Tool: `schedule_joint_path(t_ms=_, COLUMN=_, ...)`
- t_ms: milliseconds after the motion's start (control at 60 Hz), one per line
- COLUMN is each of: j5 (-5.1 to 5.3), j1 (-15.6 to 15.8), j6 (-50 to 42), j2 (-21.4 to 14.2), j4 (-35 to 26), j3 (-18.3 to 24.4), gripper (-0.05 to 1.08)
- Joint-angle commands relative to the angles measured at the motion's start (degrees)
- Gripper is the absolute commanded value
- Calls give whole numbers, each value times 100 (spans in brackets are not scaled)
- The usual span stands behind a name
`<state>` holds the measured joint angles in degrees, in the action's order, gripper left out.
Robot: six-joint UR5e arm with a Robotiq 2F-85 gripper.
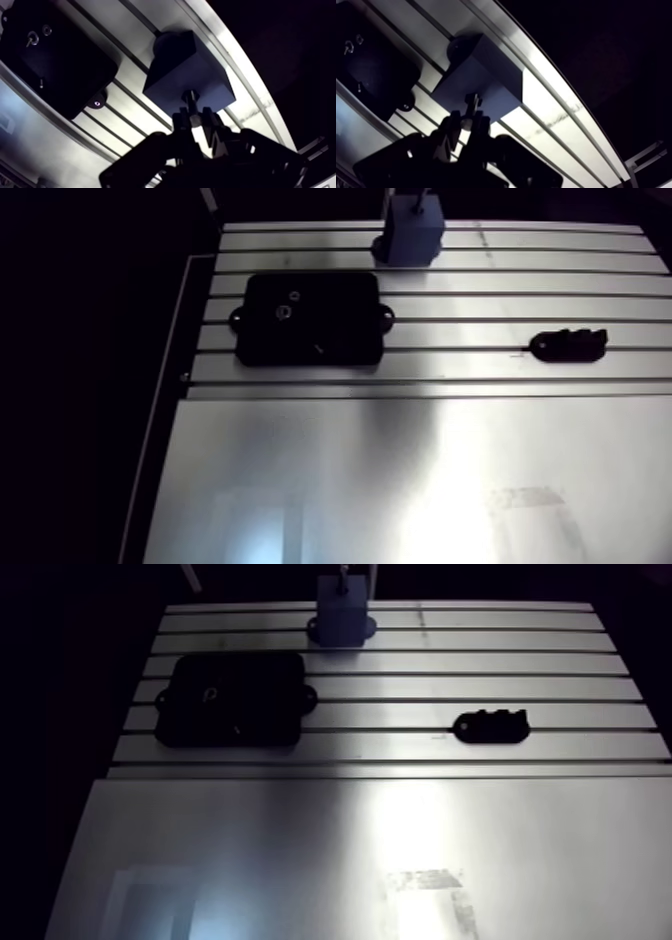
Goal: Pick up the M10 bolt and insert it into the hex recess until seated.
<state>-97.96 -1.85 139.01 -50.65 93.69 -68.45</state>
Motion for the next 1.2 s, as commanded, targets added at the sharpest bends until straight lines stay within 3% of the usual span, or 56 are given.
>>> schedule_joint_path(t_ms=17, j5=0, j1=0, j6=0, j2=0, j4=4, j3=-14, gripper=97)
schedule_joint_path(t_ms=950, j5=0, j1=18, j6=-1, j2=0, j4=30, j3=-41, gripper=94)
schedule_joint_path(t_ms=983, j5=0, j1=18, j6=0, j2=-8, j4=30, j3=-41, gripper=83)
schedule_joint_path(t_ms=1000, j5=0, j1=18, j6=0, j2=-8, j4=30, j3=-41, gripper=83)
schedule_joint_path(t_ms=1017, j5=8, j1=18, j6=-8, j2=-9, j4=38, j3=-41, gripper=68)
schedule_joint_path(t_ms=1033, j5=8, j1=18, j6=-8, j2=-9, j4=38, j3=-41, gripper=68)
schedule_joint_path(t_ms=1050, j5=16, j1=25, j6=-9, j2=-9, j4=39, j3=-41, gripper=46)
schedule_joint_path(t_ms=1067, j5=16, j1=25, j6=-9, j2=-9, j4=39, j3=-41, gripper=46)
schedule_joint_path(t_ms=1083, j5=18, j1=26, j6=-9, j2=-17, j4=39, j3=-48, gripper=29)
schedule_joint_path(t_ms=1100, j5=18, j1=26, j6=-9, j2=-17, j4=39, j3=-48, gripper=29)
schedule_joint_path(t_ms=1117, j5=18, j1=26, j6=-9, j2=-18, j4=54, j3=-49, gripper=20)
schedule_joint_path(t_ms=1200, j5=10, j1=26, j6=-25, j2=-27, j4=64, j3=-50, gripper=4)
